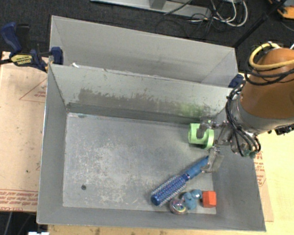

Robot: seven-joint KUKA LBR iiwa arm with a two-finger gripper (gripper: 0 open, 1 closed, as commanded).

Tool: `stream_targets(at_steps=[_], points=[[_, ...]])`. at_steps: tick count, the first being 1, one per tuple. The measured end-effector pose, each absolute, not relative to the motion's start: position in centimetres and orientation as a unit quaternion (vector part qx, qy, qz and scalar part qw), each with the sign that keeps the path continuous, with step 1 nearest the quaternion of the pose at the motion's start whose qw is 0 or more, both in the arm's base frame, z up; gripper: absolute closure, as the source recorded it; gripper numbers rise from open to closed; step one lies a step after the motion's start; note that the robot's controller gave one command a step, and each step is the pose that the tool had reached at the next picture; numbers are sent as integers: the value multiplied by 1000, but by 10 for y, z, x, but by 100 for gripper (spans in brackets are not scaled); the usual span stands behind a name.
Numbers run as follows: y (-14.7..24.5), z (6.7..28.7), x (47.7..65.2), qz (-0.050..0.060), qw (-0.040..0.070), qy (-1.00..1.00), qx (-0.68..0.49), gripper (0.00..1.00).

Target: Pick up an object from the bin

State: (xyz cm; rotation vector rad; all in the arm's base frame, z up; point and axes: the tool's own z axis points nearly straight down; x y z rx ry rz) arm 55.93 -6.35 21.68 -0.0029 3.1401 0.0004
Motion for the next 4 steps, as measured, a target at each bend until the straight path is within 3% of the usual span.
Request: stream_targets(at_steps=[1, 2, 3, 4], points=[[-115, 71, 539, 3, -1, 987, -161, 0], [-116, 72, 540, 1, 1, 987, -163, 100], [-116, 200, 554, -2, 5, 985, -171, 100], [-99, 247, 546, -1, 3, 978, -210, 100]])
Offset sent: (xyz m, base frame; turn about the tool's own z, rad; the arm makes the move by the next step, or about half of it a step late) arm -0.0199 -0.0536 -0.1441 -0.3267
